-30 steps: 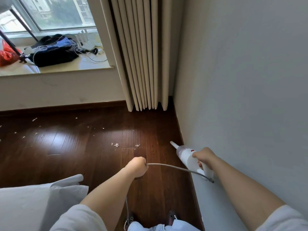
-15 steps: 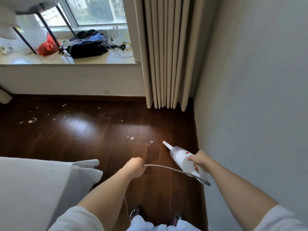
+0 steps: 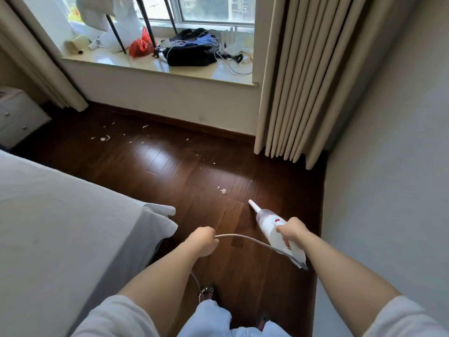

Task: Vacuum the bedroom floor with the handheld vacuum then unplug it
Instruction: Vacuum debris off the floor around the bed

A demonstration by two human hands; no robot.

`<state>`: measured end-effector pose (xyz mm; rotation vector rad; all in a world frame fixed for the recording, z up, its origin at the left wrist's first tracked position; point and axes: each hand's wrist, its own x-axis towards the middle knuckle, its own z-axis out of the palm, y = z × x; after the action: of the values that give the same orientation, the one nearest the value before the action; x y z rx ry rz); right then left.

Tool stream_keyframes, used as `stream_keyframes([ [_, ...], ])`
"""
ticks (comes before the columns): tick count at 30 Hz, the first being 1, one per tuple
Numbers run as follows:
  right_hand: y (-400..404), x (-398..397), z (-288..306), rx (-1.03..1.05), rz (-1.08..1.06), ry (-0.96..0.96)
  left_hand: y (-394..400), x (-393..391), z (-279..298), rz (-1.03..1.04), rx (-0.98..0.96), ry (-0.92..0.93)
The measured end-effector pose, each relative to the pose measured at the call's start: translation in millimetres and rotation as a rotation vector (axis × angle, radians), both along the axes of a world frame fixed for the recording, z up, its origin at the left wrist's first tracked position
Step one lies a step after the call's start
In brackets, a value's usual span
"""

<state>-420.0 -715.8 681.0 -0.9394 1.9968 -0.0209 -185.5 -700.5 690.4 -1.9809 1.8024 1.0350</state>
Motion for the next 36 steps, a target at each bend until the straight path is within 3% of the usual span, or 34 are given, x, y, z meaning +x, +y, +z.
stream_keyframes([
  [11, -9.2, 30.8, -3.8, 0.057, -0.024, -0.006, -5.4, 37.5, -2.4, 0.000, 0.026, -0.052],
  [22, 3.8, -5.2, 25.5, 0.083, 0.043, -0.034, -36.1, -21.4, -3.9, -0.173, -0.005, 0.035],
  [36, -26.8, 42.5, -3.9, 0.103, 0.098, 0.054, -19.9, 36.6, -10.6, 0.009, 0.029, -0.034],
])
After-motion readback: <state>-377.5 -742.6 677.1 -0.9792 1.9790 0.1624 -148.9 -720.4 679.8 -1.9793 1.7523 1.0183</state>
